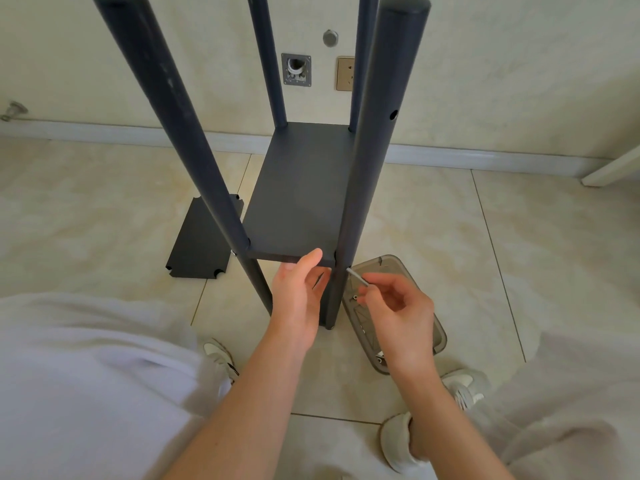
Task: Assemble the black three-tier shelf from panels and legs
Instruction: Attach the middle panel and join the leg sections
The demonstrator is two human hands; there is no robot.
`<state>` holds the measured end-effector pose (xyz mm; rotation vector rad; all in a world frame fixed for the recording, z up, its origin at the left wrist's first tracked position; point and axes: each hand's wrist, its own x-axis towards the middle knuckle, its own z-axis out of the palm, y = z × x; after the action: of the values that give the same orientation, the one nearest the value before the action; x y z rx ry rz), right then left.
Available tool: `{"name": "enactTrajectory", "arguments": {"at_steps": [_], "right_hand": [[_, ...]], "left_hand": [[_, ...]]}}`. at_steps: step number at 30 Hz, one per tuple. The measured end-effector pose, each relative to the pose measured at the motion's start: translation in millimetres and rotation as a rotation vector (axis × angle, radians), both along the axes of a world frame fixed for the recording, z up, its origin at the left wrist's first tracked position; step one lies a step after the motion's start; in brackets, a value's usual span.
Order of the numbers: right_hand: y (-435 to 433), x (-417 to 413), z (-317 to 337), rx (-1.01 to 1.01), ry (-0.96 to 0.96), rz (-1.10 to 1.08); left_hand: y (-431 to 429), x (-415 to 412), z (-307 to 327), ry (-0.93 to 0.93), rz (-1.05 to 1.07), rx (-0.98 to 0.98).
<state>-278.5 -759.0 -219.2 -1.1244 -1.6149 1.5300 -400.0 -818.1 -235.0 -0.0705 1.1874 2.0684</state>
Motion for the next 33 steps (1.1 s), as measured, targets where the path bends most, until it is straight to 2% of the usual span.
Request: {"name": "enactTrajectory", "arguments": {"at_steps": [6,10,14,20,33], "right_hand": [[4.6,0.8,-1.6,-0.042,0.043,-0.007],[7.3,0.0,-3.5,-0.106,0.103,-0.030],[8.4,0.7,-5.0,-0.110,0.141,-0.043],[4.2,-3.3,-7.5,-0.088,0.118,0.052],[14.5,-7.9,-8.3,-0.097,0.113,0.048]], "left_hand": [[3.4,4.1,-0.2,-0.082,-0.155,0.029],[4.6,2.2,0.3,-0.065,-0.204,-0.017],[5.8,0.9,1.1,-0.034,-0.220,-0.061],[5.1,1.8,-1.3,0.012,-0.274,-0.044],[8.1,1.9,-2.3,0.036,-0.273,-0.125]]}}
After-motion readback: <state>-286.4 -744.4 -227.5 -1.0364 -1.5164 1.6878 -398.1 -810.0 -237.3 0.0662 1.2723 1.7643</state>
